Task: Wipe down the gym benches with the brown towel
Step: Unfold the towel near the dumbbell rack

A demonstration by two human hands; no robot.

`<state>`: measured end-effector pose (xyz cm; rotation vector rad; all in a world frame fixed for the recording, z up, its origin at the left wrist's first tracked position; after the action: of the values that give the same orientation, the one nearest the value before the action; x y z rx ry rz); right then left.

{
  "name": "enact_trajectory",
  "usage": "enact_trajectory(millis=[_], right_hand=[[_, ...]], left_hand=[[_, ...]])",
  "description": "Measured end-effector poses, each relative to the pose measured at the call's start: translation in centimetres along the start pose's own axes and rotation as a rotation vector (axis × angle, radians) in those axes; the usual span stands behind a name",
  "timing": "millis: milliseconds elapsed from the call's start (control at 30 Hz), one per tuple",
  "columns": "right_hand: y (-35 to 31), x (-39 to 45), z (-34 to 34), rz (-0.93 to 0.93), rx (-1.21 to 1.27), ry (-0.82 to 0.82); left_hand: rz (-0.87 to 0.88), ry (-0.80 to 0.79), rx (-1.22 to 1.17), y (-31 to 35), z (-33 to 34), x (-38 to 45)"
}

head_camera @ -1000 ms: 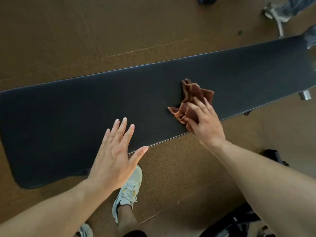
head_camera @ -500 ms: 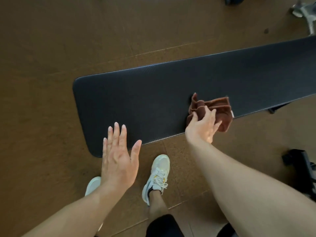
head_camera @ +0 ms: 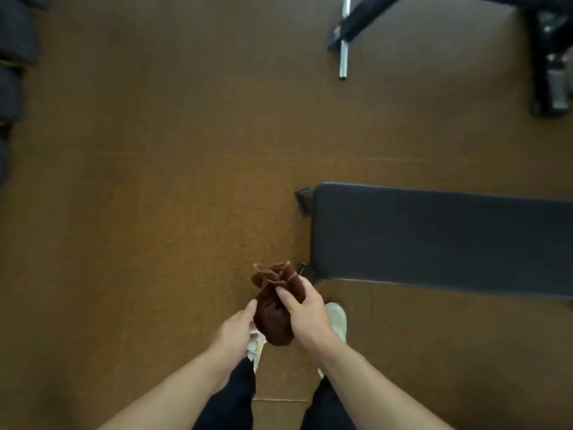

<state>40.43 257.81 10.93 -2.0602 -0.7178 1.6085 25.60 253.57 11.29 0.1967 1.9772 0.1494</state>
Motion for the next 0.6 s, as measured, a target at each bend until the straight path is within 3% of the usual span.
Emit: enact_trajectory(millis=[100, 200, 333, 467, 600], right_hand=[[-3.2, -6.3, 0.4, -0.049, -0.024, -0.159], [-5.5, -10.8, 0.4, -0.049, -0.119, -0.359], [-8.8, -15.1, -0.6, -0.026, -0.21, -0.498], [-10.3, -16.3, -1.8, -0.245, -0.475, -0.492], [-11.5, -19.4, 0.0, -0.387, -0.628, -0.629]], left_hand=[[-0.117, -0.016, -0.317, -0.4, -3.3, -5.3], [-0.128, -0.01, -0.51, -1.5, -5.5, -9.4], [-0.112, 0.219, -0.631, -4.0, -7.4, -14.0], [0.037, 0.47, -0.699, -4.8, -8.8, -19.6], [0.077, 0.577, -0.853, -7.8, -11.2, -23.9]])
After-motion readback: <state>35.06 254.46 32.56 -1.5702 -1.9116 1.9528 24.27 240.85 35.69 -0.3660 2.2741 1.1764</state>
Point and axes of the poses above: each hand's wrist, its own x-axis towards the middle knuckle, its own z-axis out of the palm, y = z × x, the point moved 2 cm from there along x, towards the middle knuckle, and after that the axes turned 14 degrees about y, right-handed, at the moved point
